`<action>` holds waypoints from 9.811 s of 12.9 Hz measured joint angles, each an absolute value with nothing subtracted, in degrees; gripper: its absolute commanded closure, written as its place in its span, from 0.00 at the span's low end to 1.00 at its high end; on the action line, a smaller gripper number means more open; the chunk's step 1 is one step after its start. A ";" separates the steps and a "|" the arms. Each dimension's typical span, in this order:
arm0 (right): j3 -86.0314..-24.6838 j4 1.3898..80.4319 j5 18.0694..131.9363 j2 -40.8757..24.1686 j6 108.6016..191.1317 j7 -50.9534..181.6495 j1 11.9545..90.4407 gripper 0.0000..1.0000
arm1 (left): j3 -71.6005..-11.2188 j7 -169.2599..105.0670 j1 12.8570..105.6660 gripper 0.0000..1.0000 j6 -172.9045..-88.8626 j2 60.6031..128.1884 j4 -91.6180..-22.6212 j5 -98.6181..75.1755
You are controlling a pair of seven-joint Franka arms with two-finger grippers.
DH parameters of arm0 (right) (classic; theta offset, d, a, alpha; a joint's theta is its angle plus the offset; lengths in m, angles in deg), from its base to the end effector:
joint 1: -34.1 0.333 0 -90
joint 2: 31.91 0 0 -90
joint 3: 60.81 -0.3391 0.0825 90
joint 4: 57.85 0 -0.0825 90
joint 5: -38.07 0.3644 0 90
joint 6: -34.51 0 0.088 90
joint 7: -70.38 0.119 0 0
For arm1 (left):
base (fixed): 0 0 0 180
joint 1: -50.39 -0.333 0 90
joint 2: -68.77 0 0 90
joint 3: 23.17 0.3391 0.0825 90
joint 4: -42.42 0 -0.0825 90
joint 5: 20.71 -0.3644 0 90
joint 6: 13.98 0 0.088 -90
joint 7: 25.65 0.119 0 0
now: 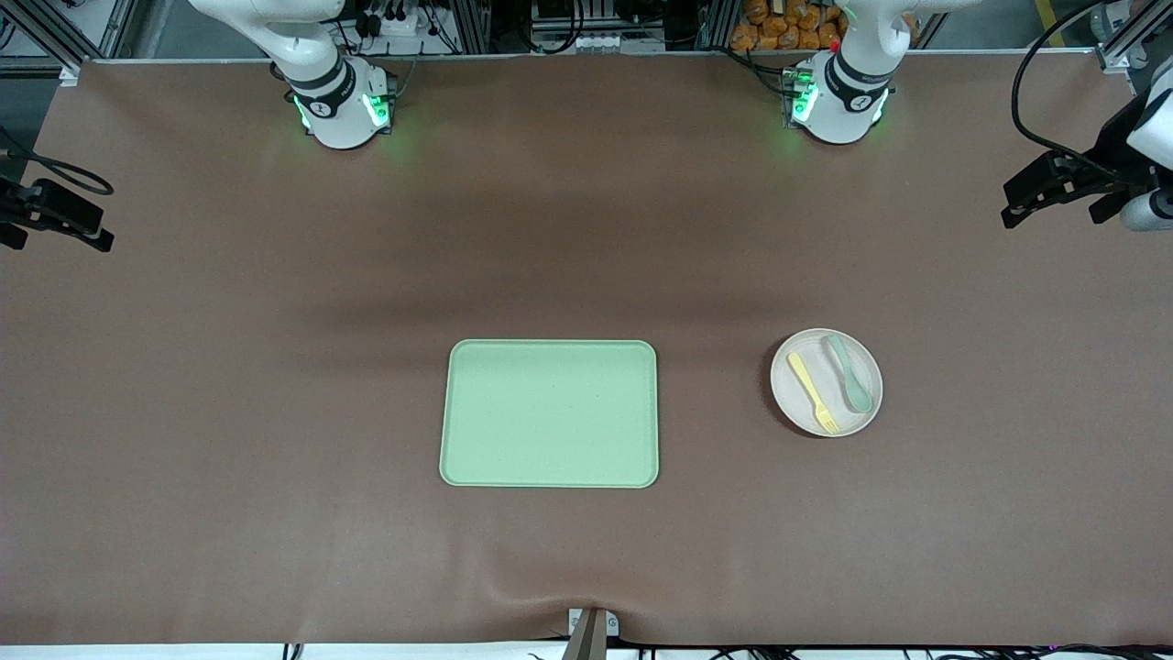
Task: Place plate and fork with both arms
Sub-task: 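Reach the left gripper toward the white plate's rim, then grasp the white plate rim with the left gripper and lift, then carry the plate onto the green tray with the left gripper, then release the plate and raise the left gripper while the right gripper reaches in, then move the right gripper over the yellow fork while the left gripper withdraws, then lower the right gripper and grasp the yellow fork handle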
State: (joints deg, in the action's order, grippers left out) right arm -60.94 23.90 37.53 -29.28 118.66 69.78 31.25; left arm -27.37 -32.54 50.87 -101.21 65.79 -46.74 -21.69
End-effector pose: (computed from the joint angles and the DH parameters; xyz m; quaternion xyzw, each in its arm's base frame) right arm 0.5394 -0.0269 0.6664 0.9998 -0.0190 -0.0021 0.0046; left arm 0.5114 -0.0410 0.6651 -0.9997 -0.0198 -0.0101 0.0095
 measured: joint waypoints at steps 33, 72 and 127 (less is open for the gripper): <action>-61.13 23.96 37.53 -28.94 119.67 74.55 31.87 0.00 | -27.11 -37.07 47.33 0.41 -170.96 92.82 -85.20 -21.60; -61.20 24.05 37.55 -27.87 119.75 74.58 33.64 0.00 | -46.11 -63.40 63.46 0.86 -167.18 114.42 -52.62 -26.92; -62.19 20.89 48.21 18.08 176.02 67.07 70.09 0.01 | -29.49 -37.88 51.36 0.00 -101.76 69.96 -42.62 -25.16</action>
State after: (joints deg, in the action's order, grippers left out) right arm -62.19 20.89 48.21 18.08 176.02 67.07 70.09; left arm -29.49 -37.88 51.36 -101.76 69.96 -42.62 -25.16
